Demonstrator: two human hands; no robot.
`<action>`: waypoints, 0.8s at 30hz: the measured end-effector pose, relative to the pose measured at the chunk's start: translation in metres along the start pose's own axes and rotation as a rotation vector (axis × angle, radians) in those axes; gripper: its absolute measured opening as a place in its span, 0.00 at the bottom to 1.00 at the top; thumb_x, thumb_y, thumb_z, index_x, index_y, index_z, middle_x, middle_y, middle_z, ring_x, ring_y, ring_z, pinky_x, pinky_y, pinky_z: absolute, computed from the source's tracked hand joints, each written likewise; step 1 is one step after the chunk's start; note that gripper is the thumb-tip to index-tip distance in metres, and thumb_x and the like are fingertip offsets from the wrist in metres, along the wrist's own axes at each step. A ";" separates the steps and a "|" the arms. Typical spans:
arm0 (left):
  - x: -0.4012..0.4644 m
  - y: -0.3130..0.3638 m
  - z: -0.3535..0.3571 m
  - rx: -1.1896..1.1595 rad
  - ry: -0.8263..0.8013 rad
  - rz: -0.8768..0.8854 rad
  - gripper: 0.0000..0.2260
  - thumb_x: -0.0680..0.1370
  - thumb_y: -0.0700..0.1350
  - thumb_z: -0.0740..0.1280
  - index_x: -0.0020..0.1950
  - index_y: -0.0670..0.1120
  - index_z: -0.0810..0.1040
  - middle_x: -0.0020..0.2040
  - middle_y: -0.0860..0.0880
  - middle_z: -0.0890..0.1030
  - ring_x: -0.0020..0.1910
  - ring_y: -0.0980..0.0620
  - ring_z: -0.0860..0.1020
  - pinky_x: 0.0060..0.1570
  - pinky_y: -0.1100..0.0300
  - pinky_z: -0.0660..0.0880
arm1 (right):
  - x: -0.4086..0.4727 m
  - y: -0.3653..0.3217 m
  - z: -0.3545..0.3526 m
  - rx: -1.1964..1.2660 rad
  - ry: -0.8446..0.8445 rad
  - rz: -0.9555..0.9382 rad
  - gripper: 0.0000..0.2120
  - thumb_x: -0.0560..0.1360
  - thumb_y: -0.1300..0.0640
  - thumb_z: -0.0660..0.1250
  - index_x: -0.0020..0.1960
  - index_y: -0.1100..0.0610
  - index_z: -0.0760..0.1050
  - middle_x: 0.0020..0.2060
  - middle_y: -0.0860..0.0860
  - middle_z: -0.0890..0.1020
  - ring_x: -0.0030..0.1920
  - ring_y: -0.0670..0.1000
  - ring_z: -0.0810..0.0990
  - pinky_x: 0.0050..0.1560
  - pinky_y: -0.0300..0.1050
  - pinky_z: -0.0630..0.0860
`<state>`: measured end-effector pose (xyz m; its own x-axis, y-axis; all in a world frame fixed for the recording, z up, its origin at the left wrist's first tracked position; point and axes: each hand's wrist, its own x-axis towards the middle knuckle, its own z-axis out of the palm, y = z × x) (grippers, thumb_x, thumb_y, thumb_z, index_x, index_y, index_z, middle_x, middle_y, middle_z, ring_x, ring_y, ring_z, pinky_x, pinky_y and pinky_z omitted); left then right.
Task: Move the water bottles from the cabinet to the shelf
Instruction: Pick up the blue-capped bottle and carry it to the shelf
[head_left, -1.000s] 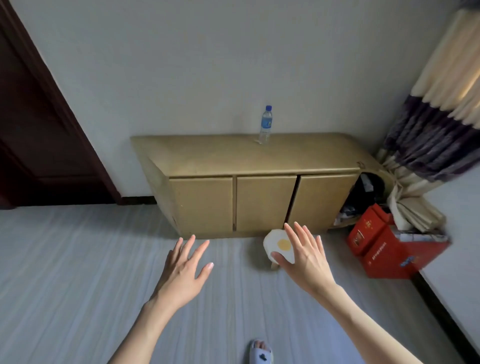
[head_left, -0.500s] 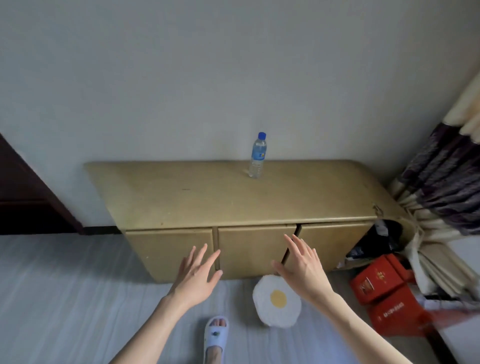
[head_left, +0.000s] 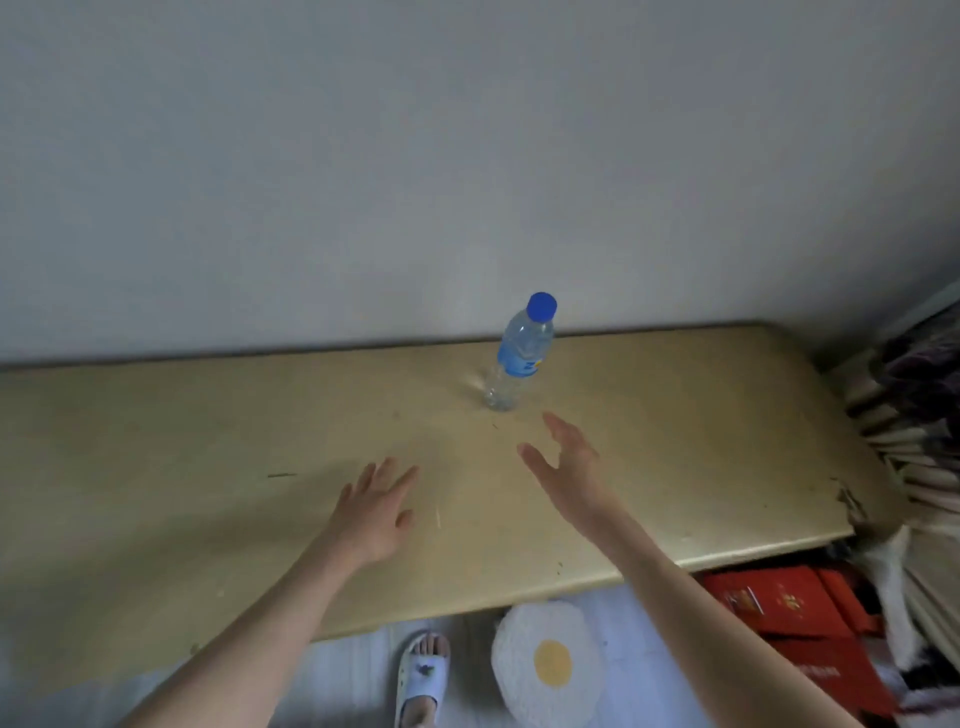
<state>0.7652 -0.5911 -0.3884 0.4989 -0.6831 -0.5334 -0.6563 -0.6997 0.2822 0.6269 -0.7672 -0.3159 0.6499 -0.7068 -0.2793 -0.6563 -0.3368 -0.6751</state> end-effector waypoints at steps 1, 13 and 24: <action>0.021 -0.003 -0.002 0.017 -0.027 0.000 0.26 0.80 0.49 0.54 0.75 0.53 0.46 0.77 0.47 0.42 0.76 0.45 0.44 0.73 0.46 0.49 | 0.024 -0.004 0.005 0.080 0.027 0.035 0.30 0.74 0.53 0.67 0.71 0.60 0.61 0.69 0.57 0.68 0.67 0.55 0.69 0.68 0.48 0.65; 0.082 -0.014 0.025 0.178 -0.051 0.005 0.29 0.64 0.52 0.62 0.65 0.49 0.69 0.64 0.42 0.76 0.59 0.41 0.77 0.45 0.38 0.76 | 0.130 -0.030 0.032 0.628 0.390 0.015 0.20 0.69 0.60 0.72 0.53 0.42 0.69 0.47 0.39 0.77 0.44 0.32 0.75 0.42 0.23 0.68; 0.090 0.007 -0.011 0.130 -0.236 -0.016 0.28 0.79 0.55 0.54 0.75 0.53 0.45 0.76 0.44 0.39 0.75 0.42 0.41 0.71 0.42 0.49 | 0.100 -0.006 0.009 0.724 0.258 0.024 0.21 0.70 0.64 0.70 0.60 0.51 0.71 0.47 0.42 0.80 0.46 0.40 0.79 0.48 0.34 0.76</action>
<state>0.8117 -0.6598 -0.4260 0.3740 -0.5937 -0.7125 -0.7243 -0.6668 0.1754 0.6993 -0.8300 -0.3461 0.4705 -0.8613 -0.1919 -0.1969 0.1095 -0.9743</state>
